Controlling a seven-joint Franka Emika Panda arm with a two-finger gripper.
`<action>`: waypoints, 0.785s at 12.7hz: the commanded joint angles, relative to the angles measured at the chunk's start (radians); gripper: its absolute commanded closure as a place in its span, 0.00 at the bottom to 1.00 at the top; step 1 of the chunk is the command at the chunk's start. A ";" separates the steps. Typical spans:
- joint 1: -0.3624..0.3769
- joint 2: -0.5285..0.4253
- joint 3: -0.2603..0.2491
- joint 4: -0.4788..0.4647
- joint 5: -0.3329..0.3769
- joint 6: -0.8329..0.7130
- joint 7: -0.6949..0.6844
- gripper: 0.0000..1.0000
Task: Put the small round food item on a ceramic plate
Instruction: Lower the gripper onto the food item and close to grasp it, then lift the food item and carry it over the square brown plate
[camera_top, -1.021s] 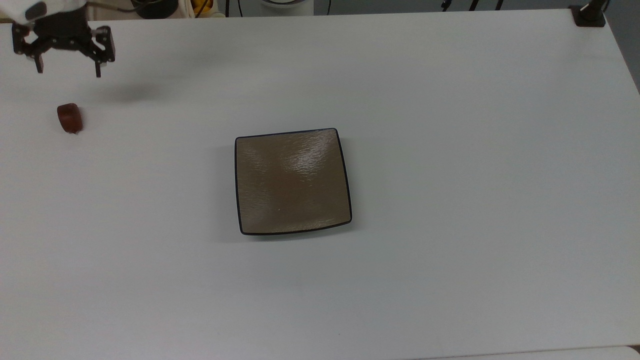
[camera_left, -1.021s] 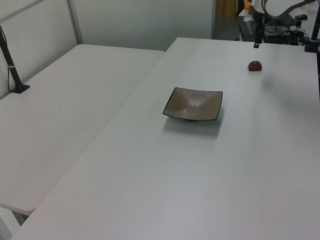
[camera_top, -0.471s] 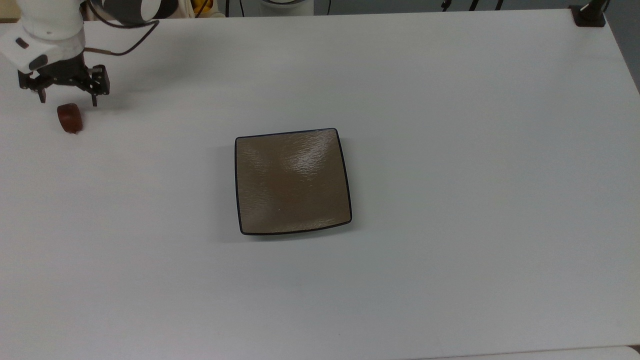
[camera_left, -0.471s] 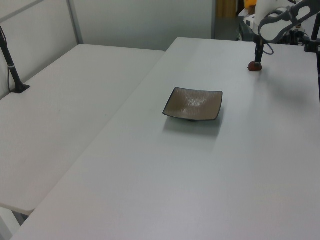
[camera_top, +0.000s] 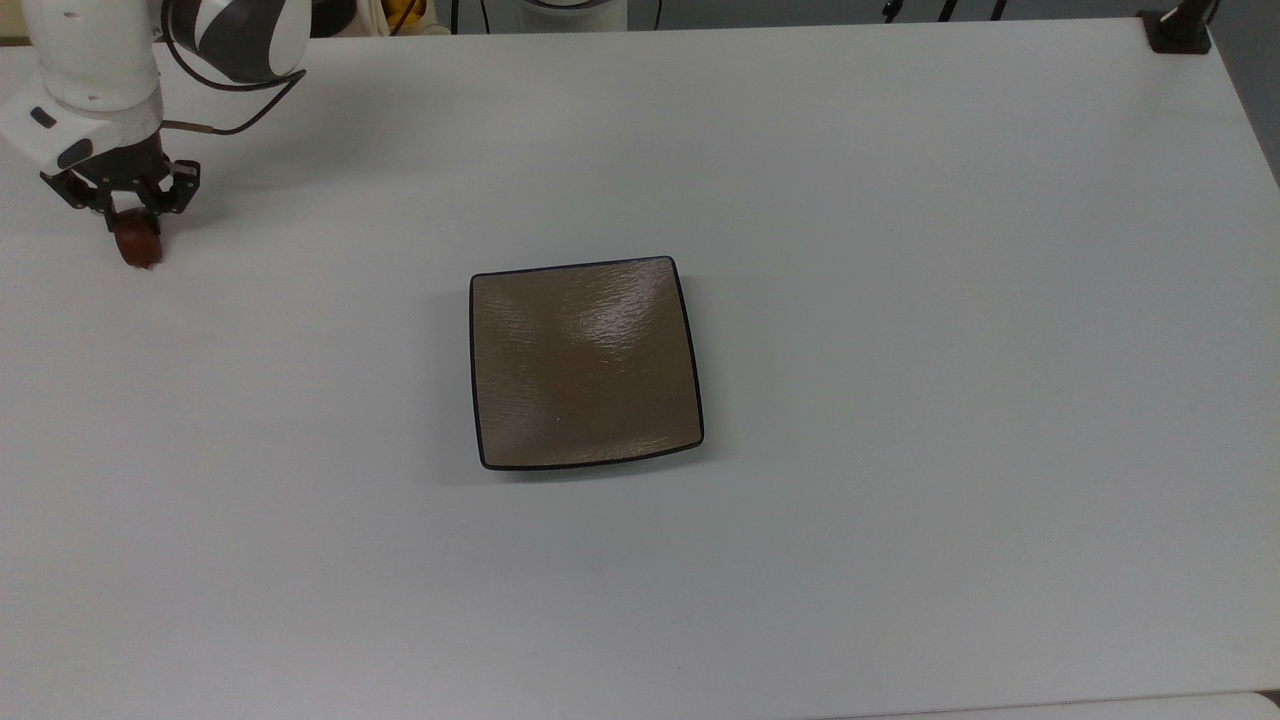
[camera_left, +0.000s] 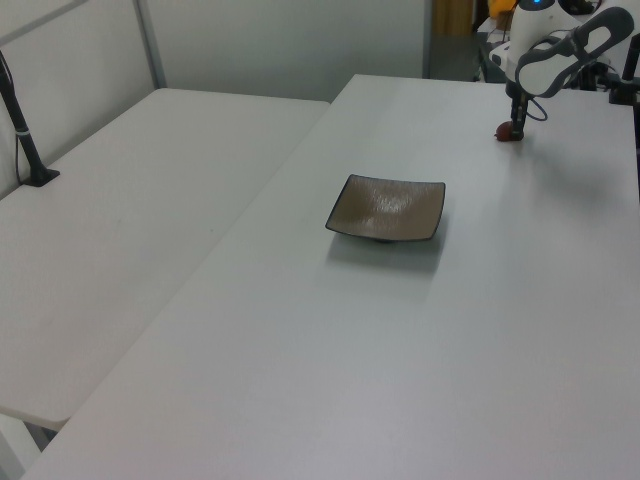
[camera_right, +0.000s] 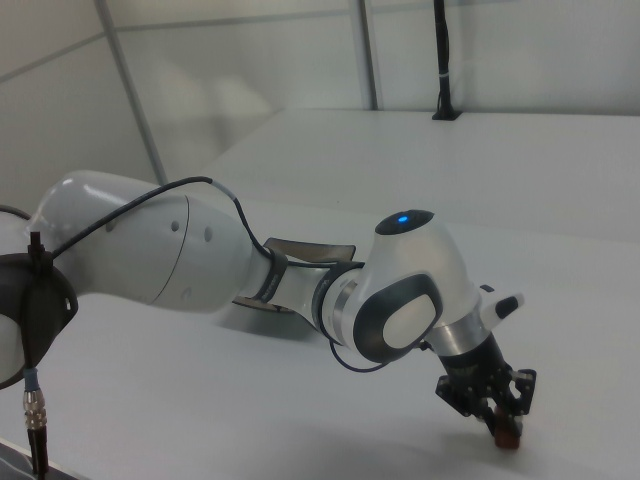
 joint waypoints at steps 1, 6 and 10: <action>-0.005 -0.013 0.008 0.004 -0.007 -0.002 -0.023 0.95; 0.001 -0.059 0.106 0.081 0.005 -0.175 0.064 0.95; 0.016 -0.163 0.233 0.090 0.019 -0.379 0.302 0.94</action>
